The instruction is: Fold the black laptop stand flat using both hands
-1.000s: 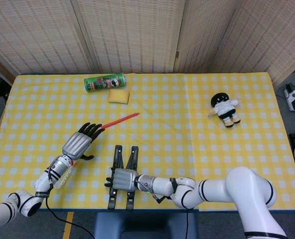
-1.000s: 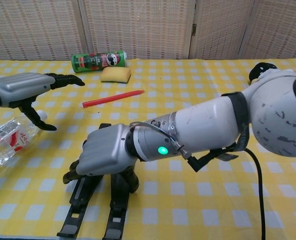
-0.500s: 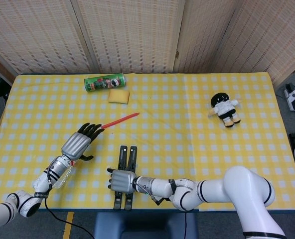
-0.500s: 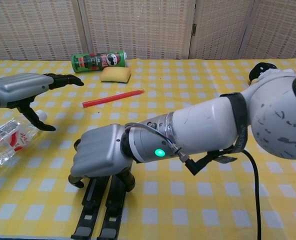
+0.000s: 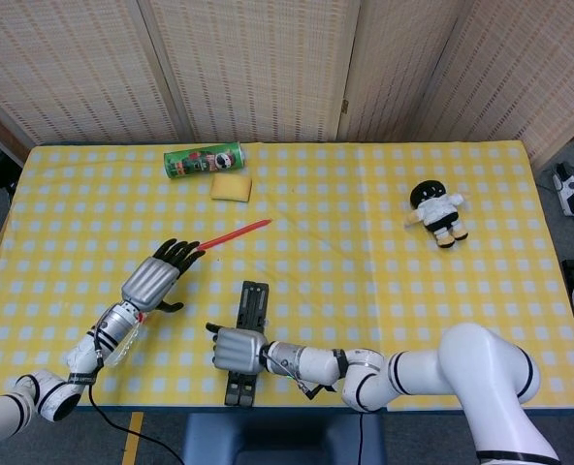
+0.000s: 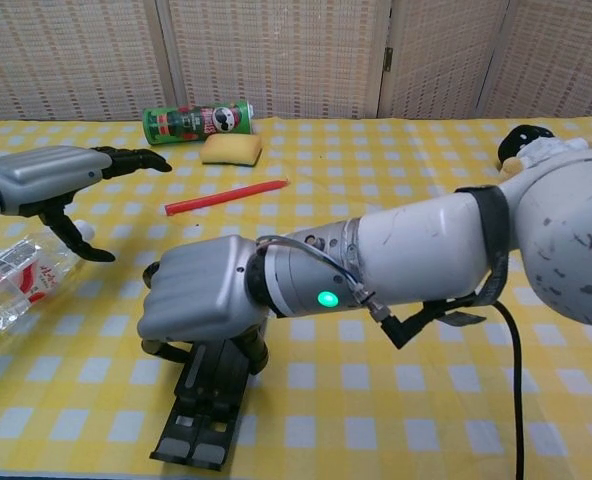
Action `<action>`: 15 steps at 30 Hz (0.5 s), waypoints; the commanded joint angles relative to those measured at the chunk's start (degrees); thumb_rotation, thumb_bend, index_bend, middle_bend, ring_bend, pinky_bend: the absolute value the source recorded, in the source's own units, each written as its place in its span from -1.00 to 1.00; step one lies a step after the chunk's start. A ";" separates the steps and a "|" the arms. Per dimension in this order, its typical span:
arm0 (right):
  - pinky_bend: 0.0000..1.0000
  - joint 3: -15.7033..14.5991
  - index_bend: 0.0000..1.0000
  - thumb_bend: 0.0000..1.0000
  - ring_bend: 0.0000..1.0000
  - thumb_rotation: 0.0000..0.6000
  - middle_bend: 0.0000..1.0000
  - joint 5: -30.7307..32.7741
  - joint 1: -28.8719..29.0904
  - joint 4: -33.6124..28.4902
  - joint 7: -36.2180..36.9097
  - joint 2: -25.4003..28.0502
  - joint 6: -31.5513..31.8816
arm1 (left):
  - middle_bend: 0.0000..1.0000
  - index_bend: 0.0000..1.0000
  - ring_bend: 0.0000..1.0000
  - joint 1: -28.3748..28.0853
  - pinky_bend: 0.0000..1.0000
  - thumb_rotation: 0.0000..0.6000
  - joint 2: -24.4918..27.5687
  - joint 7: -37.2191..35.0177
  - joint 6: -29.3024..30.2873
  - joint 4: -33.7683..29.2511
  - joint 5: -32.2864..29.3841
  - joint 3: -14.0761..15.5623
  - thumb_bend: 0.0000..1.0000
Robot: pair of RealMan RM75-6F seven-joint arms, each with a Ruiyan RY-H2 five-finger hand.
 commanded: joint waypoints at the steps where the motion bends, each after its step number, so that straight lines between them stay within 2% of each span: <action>1: -0.77 -0.36 0.12 -0.62 -0.31 1.00 0.04 -0.32 -0.38 -0.12 0.30 0.43 0.43 | -0.91 -1.00 -1.00 -0.05 -1.00 1.00 -0.01 0.13 -0.04 -0.10 -0.05 -0.10 -0.62; 3: -0.78 -0.67 -0.16 -0.62 -0.44 1.00 -0.21 0.33 -0.76 -0.89 0.02 1.12 0.36 | -0.91 -1.00 -1.00 -0.14 -1.00 1.00 0.05 0.38 -0.06 -0.30 -0.08 -0.23 -0.62; 4: -0.81 -0.79 -0.45 -0.62 -0.56 1.00 -0.43 0.76 -1.04 -1.34 -0.18 1.44 0.49 | -0.91 -1.00 -1.00 -0.19 -1.00 1.00 0.13 0.50 -0.08 -0.44 -0.11 -0.30 -0.62; 7: -0.88 -1.11 -0.93 -0.62 -0.72 1.00 -0.77 1.89 -2.56 -3.40 -1.33 2.61 2.50 | -0.91 -1.00 -1.00 -0.26 -1.00 1.00 0.43 0.92 -0.07 -1.10 -0.25 -0.53 -0.62; 10: -0.89 -1.52 -1.00 -0.62 -0.74 1.00 -0.84 2.72 -5.04 -6.07 -2.65 4.45 6.32 | -0.91 -1.00 -1.00 -0.26 -1.00 1.00 0.91 1.53 0.11 -1.99 -0.51 -0.87 -0.62; 15: -0.88 -2.75 -1.00 -0.62 -0.64 1.00 -0.79 4.41 -12.09 -11.43 -1.96 8.59 15.79 | -0.91 -0.98 -1.00 0.56 -1.00 1.00 2.12 2.19 1.17 -2.81 -2.06 -1.93 -0.62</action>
